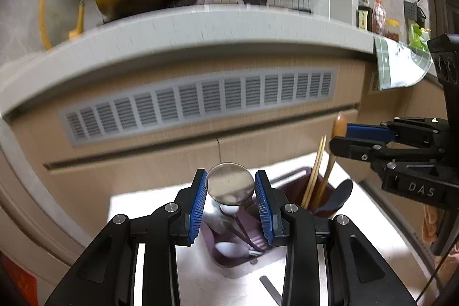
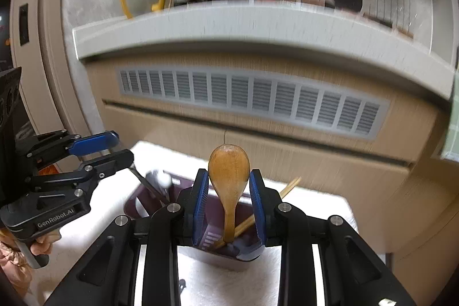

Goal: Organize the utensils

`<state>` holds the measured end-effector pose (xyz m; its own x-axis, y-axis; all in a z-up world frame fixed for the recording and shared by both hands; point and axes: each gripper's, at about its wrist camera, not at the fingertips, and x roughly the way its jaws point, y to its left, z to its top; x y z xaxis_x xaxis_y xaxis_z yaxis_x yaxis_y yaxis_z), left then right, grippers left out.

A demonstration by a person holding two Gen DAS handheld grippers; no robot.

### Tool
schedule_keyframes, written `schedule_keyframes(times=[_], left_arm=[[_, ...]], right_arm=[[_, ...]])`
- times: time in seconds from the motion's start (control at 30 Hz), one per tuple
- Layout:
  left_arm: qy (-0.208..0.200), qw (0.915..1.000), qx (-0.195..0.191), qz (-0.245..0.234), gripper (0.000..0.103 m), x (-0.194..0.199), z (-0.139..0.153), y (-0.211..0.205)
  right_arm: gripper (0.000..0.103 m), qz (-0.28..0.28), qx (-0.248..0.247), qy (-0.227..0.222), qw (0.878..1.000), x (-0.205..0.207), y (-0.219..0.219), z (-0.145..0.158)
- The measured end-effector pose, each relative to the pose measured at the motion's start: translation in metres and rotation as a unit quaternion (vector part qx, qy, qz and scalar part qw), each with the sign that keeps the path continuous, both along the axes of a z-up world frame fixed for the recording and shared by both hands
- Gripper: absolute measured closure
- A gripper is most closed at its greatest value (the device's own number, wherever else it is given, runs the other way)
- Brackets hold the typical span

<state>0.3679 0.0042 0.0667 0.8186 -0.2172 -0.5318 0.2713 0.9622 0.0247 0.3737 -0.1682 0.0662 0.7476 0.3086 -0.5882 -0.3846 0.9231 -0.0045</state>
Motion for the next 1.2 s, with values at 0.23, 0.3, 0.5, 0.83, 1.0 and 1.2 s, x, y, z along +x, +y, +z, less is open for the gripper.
schedule_keyframes(times=[0.23, 0.3, 0.5, 0.83, 1.0, 1.2], left_arm=[[0.039, 0.9991, -0.006, -0.013, 0.065, 0.01, -0.03, -0.008], [0.042, 0.999, -0.01, -0.012, 0.064, 0.008, -0.032, -0.007], [0.033, 0.999, -0.029, -0.005, 0.055, -0.018, -0.03, 0.007], [0.082, 0.9963, -0.023, -0.016, 0.045, -0.074, -0.068, 0.005], [0.166, 0.9842, -0.027, -0.054, 0.045, -0.074, -0.111, -0.01], [0.243, 0.9577, -0.089, -0.125, 0.052, -0.053, -0.138, -0.031]], right_arm=[[0.069, 0.016, -0.031, 0.051, 0.998, 0.014, 0.01, -0.036], [0.062, 0.016, -0.037, 0.05, 0.998, 0.012, 0.011, -0.04], [0.062, 0.014, -0.039, 0.024, 0.999, -0.013, 0.007, -0.031], [0.055, 0.015, -0.056, 0.089, 0.994, -0.082, -0.009, -0.086], [0.055, -0.019, -0.036, 0.14, 0.989, -0.108, -0.037, -0.124], [0.055, -0.049, -0.002, 0.186, 0.981, -0.127, -0.065, -0.157]])
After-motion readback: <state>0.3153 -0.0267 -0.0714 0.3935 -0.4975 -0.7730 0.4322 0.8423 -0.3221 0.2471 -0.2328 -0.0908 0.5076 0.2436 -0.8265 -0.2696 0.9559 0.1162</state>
